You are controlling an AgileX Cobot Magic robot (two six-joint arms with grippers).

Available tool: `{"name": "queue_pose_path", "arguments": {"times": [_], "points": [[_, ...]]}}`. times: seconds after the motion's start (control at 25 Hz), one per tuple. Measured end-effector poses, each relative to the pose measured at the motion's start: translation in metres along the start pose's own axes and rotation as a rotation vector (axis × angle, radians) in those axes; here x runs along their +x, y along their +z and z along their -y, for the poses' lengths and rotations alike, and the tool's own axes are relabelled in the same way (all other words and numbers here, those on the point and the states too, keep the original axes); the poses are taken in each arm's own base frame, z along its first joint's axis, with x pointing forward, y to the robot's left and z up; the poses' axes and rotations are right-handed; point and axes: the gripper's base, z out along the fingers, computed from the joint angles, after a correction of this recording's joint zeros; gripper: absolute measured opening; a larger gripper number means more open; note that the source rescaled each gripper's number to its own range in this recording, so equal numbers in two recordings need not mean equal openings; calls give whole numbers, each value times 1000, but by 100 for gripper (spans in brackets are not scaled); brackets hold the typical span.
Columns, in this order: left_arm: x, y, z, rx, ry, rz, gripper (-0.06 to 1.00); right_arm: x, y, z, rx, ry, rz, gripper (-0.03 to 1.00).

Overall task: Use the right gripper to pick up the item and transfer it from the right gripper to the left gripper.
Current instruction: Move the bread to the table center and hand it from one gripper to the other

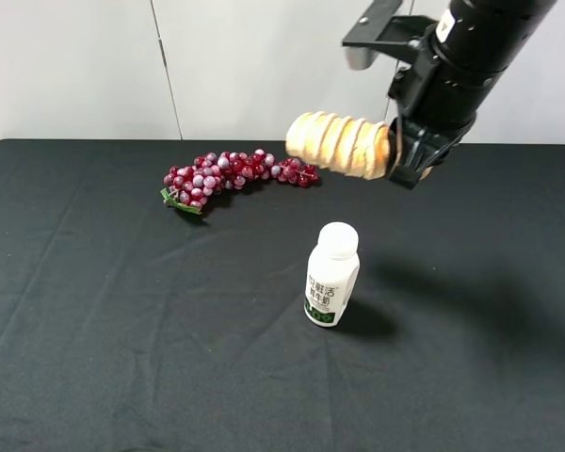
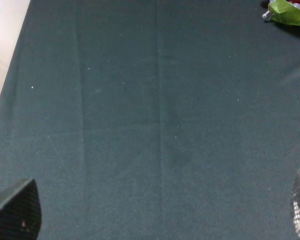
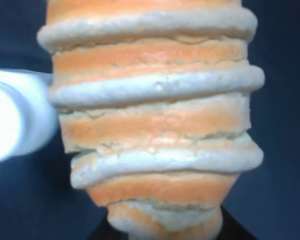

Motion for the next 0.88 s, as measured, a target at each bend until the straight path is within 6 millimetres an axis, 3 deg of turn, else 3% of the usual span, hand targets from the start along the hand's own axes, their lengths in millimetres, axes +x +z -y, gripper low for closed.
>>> {"name": "queue_pose_path", "arguments": {"times": [0.52, 0.88], "points": [[0, 0, 0, 0, 0, 0, 100, -27, -6, -60, -27, -219, 52, 3], [0, 0, 0, 0, 0, 0, 100, -32, -8, -76, 10, -316, 55, 3]]}}
